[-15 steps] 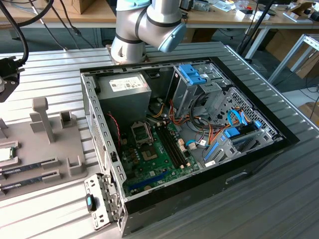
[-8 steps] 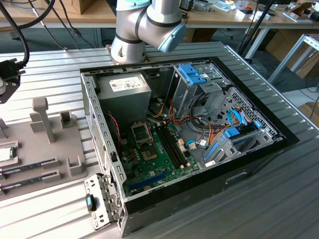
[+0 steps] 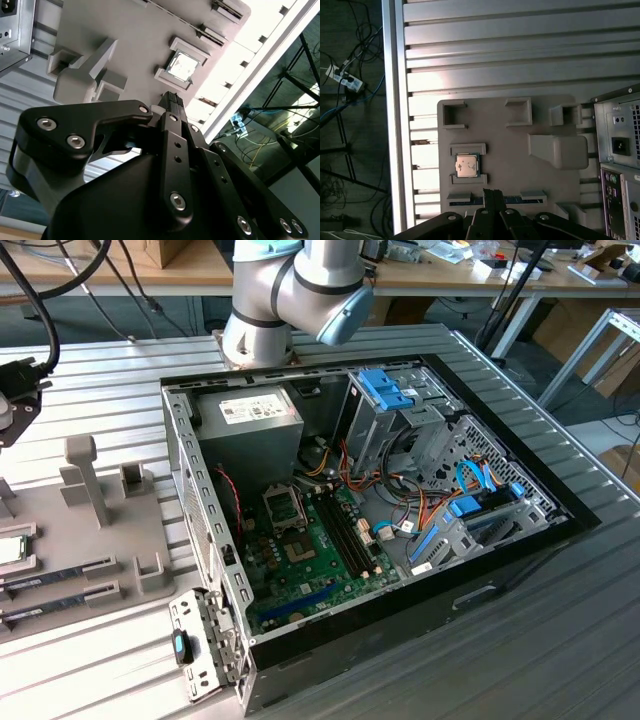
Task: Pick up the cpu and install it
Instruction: 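Reach for the cpu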
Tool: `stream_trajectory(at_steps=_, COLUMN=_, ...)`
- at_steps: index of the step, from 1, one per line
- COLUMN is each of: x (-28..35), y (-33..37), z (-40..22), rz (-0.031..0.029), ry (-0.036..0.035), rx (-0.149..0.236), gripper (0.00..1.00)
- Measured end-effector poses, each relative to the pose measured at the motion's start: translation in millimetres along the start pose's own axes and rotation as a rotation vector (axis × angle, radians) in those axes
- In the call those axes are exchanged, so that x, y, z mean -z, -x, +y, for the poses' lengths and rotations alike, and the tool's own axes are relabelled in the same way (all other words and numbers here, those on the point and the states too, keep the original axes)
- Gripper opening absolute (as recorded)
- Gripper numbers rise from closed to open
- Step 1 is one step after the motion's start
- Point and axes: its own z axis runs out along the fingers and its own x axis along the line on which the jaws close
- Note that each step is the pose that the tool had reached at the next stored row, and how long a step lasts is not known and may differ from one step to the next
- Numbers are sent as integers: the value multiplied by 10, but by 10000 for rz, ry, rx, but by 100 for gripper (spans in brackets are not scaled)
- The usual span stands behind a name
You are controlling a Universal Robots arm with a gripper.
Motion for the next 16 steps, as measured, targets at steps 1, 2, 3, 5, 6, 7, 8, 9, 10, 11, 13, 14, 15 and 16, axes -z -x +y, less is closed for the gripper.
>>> stream_trajectory(at_steps=1, x=-4, y=0, z=4, rz=0, ry=0, rx=0, gripper=11)
stream_trajectory(at_steps=2, x=-8, y=-1, z=7, rz=0, ry=0, rx=-1, gripper=11)
stream_trajectory(at_steps=3, x=-11, y=0, z=9, rz=0, ry=0, rx=0, gripper=11)
stream_trajectory(at_steps=5, x=-15, y=-1, z=13, rz=0, ry=0, rx=0, gripper=11)
stream_trajectory(at_steps=6, x=-17, y=-1, z=14, rz=0, ry=0, rx=0, gripper=11)
stream_trajectory(at_steps=7, x=-19, y=-1, z=15, rz=0, ry=0, rx=0, gripper=11)
stream_trajectory(at_steps=8, x=-22, y=-1, z=17, rz=0, ry=0, rx=0, gripper=11)
stream_trajectory(at_steps=9, x=-30, y=-1, z=22, rz=0, ry=0, rx=-1, gripper=11)
stream_trajectory(at_steps=10, x=-47, y=-1, z=29, rz=0, ry=-1, rx=0, gripper=11)
stream_trajectory(at_steps=11, x=-69, y=-2, z=38, rz=0, ry=0, rx=0, gripper=11)
stream_trajectory(at_steps=13, x=-90, y=-2, z=43, rz=1, ry=0, rx=0, gripper=11)
stream_trajectory(at_steps=14, x=-92, y=-2, z=43, rz=0, ry=-1, rx=0, gripper=11)
stream_trajectory(at_steps=15, x=-94, y=-2, z=43, rz=0, ry=0, rx=0, gripper=11)
stream_trajectory(at_steps=16, x=-96, y=-2, z=43, rz=1, ry=0, rx=0, gripper=11)
